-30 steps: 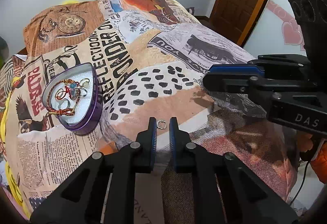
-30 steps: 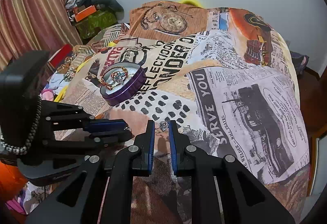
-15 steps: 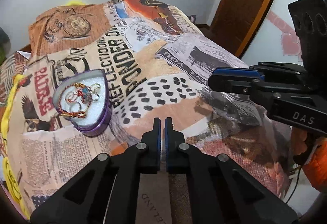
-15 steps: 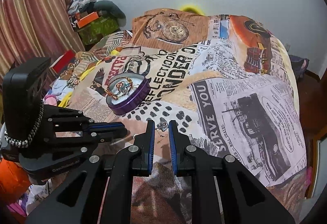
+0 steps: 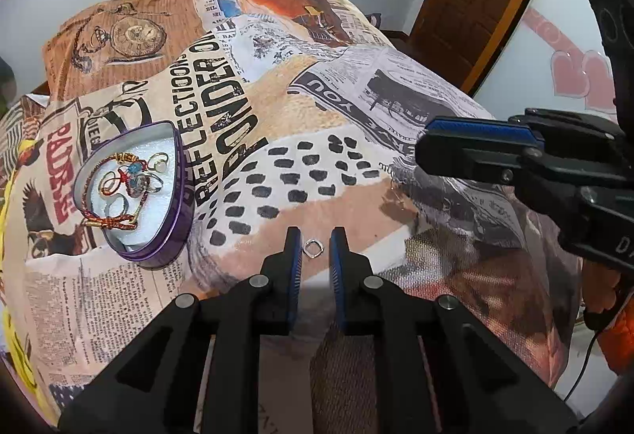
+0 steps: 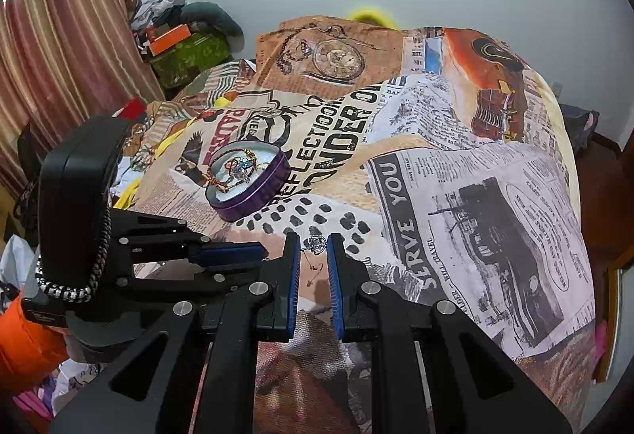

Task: Organize jewelry
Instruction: 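Carry the small ring with the left tool while the right tool carries the earring over the tin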

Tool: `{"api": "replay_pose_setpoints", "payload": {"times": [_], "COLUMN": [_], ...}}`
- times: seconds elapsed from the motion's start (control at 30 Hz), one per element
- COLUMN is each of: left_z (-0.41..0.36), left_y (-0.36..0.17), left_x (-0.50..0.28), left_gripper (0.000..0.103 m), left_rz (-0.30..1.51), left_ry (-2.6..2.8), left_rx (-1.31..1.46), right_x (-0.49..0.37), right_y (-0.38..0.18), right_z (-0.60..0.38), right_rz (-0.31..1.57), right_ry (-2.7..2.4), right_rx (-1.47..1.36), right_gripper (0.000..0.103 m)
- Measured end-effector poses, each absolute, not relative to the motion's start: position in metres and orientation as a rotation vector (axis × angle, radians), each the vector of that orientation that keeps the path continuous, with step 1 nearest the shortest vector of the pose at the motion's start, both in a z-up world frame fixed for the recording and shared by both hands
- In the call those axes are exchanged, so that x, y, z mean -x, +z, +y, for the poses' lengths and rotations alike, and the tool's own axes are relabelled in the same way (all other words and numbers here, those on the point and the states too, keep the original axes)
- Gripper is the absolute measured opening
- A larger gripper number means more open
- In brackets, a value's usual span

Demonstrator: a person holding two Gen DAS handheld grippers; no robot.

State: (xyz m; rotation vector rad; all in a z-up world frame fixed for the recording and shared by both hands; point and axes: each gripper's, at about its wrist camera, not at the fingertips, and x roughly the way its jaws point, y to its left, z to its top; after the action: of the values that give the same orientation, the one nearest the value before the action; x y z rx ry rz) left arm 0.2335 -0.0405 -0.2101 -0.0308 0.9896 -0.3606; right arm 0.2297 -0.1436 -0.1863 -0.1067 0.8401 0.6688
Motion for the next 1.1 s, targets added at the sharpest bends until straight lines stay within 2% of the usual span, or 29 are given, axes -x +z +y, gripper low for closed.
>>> {"api": "replay_pose_setpoints", "payload": {"times": [0.07, 0.1, 0.4, 1.1], "left_z": [-0.039, -0.038, -0.026, 0.075], "left_y": [-0.212, -0.212, -0.203, -0.145], "left_x": [-0.236, -0.236, -0.229, -0.217], "left_gripper": [0.013, 0.009, 0.009, 0.009], "left_rz": [0.996, 0.996, 0.947, 0.767], "left_ry": [-0.366, -0.364, -0.332, -0.126], "left_rx": [0.049, 0.053, 0.066, 0.143], "right_x": [-0.23, -0.23, -0.231, -0.245], "right_y": [-0.188, -0.188, -0.184, -0.151], "right_z": [-0.144, -0.143, -0.137, -0.073], "right_rz": [0.842, 0.843, 0.831, 0.741], "right_ry": [0.669, 0.67, 0.679, 0.771], "right_rx": [0.106, 0.105, 0.103, 0.106], "right_gripper": [0.012, 0.012, 0.012, 0.012]}}
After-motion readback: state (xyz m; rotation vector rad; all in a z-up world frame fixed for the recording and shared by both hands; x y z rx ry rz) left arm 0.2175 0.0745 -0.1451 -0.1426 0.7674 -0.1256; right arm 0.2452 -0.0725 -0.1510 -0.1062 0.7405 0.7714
